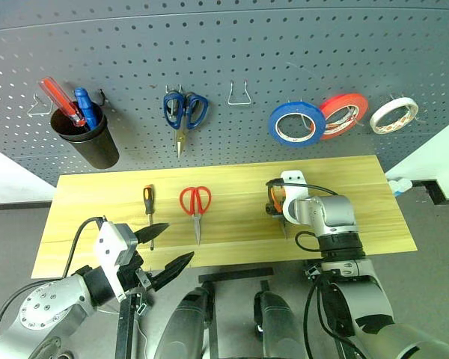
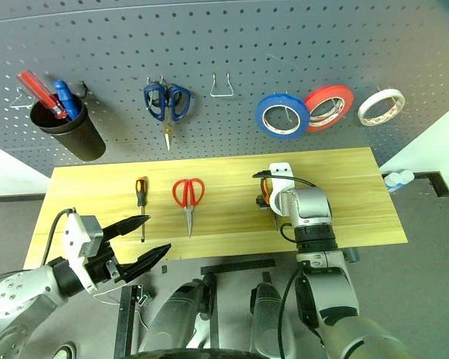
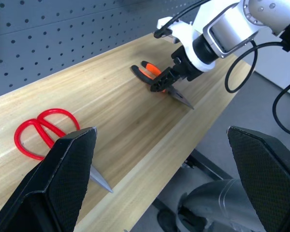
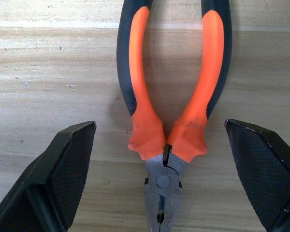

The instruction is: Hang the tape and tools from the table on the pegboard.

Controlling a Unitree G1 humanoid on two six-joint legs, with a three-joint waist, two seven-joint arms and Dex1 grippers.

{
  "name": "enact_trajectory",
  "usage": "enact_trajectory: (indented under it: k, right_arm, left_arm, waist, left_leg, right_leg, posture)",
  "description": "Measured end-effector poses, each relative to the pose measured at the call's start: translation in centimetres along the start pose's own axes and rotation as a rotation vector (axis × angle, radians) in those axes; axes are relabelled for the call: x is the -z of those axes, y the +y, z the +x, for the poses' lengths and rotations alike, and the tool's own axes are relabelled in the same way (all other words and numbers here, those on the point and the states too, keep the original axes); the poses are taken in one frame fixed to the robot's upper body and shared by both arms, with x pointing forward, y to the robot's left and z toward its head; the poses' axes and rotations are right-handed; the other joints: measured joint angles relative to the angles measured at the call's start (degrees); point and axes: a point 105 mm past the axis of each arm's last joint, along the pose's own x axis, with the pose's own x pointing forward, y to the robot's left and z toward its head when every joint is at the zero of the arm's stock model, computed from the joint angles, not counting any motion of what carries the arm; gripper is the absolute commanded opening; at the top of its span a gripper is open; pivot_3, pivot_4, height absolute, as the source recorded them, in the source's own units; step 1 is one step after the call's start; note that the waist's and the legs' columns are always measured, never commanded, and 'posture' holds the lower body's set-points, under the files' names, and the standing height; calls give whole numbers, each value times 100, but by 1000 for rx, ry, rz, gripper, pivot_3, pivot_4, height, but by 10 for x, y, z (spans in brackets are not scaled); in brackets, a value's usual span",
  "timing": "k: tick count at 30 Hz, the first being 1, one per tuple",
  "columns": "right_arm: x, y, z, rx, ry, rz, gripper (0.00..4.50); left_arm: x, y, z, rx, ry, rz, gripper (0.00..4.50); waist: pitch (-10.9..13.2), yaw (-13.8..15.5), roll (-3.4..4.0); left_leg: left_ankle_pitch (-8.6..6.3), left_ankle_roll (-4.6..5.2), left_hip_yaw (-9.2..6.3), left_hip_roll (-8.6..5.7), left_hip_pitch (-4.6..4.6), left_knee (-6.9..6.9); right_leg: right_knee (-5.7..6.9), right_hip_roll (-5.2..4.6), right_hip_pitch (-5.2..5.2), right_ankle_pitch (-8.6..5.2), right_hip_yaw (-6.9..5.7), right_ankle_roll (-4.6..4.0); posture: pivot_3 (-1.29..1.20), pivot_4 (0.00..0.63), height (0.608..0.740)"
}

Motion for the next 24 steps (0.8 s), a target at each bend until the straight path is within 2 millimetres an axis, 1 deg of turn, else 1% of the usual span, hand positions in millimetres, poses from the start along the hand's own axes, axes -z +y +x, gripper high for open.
enact_trajectory:
  k: [20, 23, 24]
  right_arm:
    - [1, -1, 1, -2, -18, -27, 4469]
    - [0, -1, 1, 0, -23, -32, 3951]
    - [0, -1, 1, 3, -25, -33, 3639]
  left_arm:
    - [-4, -4, 0, 3, 4, -8, 4500]
    - [-4, -6, -1, 5, 4, -11, 4500]
    - [-4, -6, -1, 5, 5, -12, 4500]
  waist:
    - [67, 7, -15]
    - [70, 8, -16]
    - [71, 8, -16]
  left_leg:
    - [-5, 7, 0, 0, -10, -8]
    - [-6, 8, 0, 0, -10, -13]
    - [-6, 8, 0, 0, -10, -15]
  right_leg:
    - [-27, -1, -1, 1, -2, 1]
    - [-32, -1, 0, 1, -2, 1]
    - [-34, -1, 0, 1, -2, 1]
  posture:
    - [67, 359, 740]
    - [68, 361, 740]
    - [68, 361, 740]
